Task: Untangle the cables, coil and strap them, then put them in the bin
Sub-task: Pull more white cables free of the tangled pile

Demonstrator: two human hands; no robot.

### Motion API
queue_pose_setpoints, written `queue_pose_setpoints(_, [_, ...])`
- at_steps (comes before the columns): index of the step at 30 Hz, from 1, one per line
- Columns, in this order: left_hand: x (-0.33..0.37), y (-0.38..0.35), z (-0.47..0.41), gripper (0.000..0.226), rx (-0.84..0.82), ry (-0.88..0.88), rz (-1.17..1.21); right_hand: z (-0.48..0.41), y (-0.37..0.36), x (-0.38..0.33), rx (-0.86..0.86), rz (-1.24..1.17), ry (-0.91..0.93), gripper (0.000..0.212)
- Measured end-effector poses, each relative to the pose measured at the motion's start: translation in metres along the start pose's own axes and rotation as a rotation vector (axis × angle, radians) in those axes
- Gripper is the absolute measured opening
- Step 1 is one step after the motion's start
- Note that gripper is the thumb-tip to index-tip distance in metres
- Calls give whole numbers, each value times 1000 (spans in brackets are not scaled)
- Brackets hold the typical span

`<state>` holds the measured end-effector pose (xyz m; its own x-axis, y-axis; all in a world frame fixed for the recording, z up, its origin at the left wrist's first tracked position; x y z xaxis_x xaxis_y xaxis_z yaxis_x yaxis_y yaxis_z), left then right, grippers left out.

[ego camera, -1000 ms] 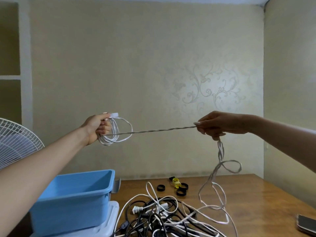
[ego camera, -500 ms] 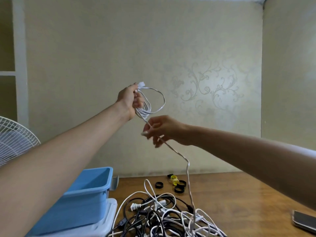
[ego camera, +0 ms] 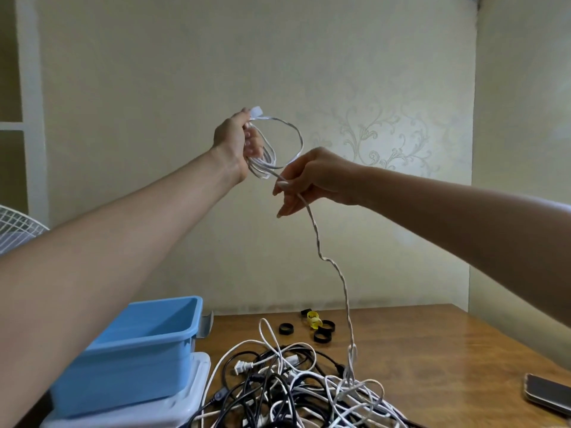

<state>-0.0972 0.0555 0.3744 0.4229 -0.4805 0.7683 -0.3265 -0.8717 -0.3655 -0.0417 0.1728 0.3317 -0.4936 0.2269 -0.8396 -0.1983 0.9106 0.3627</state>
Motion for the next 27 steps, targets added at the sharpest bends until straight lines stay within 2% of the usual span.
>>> queue_pose_setpoints(4, [3, -5, 2, 39, -6, 5, -13, 11, -11, 2, -225, -146, -96, 25])
queue_pose_setpoints(6, [1, -5, 5, 38, 7, -2, -52, 17, -12, 5, -268, -187, -149, 21])
queue_pose_setpoints(8, [-3, 0, 5, 36, 51, -2, -87, 20, -8, 11, -231, -175, -172, 15])
queue_pose_setpoints(13, [-5, 28, -5, 31, 140, 39, -92, 28, 15, 31, -45, 99, -118, 6])
queue_pose_setpoints(16, [-10, 33, 0, 36, 140, 41, -105, 31, 27, 35, 66, 64, -67, 4])
queue_pose_setpoints(19, [-8, 29, 5, 35, 115, -2, -160, 31, 30, 35, 101, 50, -51, 10])
queue_pose_setpoints(21, [-2, 22, 9, 22, 91, -78, -328, 31, 30, 32, 89, 49, -44, 14])
queue_pose_setpoints(23, [2, 11, 16, 12, 24, -171, -597, 31, 30, 29, 71, 44, -41, 17])
queue_pose_setpoints(27, [-15, -21, 33, 23, -191, -282, -1200, 28, 24, 27, 82, 29, -58, 22])
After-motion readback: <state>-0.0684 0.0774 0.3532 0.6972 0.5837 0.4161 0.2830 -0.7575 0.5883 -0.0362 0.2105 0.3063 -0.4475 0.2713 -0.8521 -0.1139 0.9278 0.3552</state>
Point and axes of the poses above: each hand's wrist, its own z-axis away from the middle knuckle, its own y-axis out of the back of the hand, x = y × z, the point moved 6 cm from there along -z, towards the middle knuckle, and after that the axes turned 9 degrees about -z, right-handed, at the moved point
